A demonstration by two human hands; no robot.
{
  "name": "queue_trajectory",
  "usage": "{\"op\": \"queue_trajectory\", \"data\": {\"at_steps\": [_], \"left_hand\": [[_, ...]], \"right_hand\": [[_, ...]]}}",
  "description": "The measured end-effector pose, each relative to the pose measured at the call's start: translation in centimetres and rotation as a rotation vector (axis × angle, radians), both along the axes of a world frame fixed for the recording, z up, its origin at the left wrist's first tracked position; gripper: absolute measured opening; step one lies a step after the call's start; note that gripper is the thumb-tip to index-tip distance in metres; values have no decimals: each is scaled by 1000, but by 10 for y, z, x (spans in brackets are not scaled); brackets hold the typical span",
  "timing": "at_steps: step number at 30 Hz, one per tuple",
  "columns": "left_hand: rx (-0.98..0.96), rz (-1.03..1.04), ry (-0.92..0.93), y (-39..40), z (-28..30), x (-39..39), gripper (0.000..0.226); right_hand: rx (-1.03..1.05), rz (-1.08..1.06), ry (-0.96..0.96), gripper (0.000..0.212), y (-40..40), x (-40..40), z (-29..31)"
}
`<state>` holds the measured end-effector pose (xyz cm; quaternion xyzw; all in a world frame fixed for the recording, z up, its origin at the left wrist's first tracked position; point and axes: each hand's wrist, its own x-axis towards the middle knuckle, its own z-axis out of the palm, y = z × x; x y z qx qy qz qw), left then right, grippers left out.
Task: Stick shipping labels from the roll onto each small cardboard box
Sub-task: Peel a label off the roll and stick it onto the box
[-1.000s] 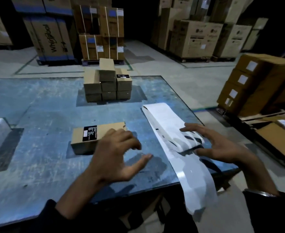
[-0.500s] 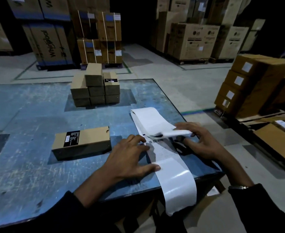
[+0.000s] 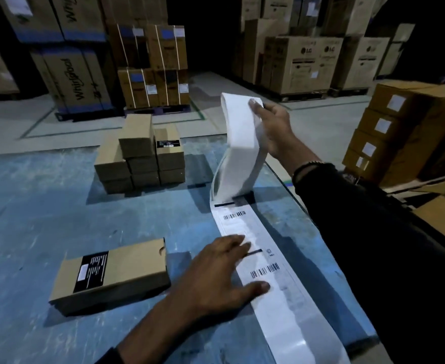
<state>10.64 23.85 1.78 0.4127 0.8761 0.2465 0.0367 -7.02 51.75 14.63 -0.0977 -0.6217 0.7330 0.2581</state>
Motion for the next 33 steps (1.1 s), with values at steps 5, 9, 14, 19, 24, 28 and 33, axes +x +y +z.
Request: {"op": "queue_trajectory", "data": {"at_steps": [5,9,14,19,24,28,33], "left_hand": [[96,-4,61,3,-5,-8,79],[161,16,13,-10,-3,9,80],[168,34,-42,9,-17,-13,83],[165,43,-17,10,-11,-26,80],[164,11,-16,9,-3,-20,71],[135,14,7,8,-1,-16,58],[119,45,47,7,-4,0,55]], "right_hand": [[161,-27,-180,27,3,-62,1],[333,15,-333,34,3,-80,-28],[577,123,-492,32,29,-123,-107],[798,164,-506,83,21,-85,-93],[871,202,-351,56,-7,27,-67],[969,327,-312,40,-28,147,-67],[846,351,-321,39,-64,266,-107]]}}
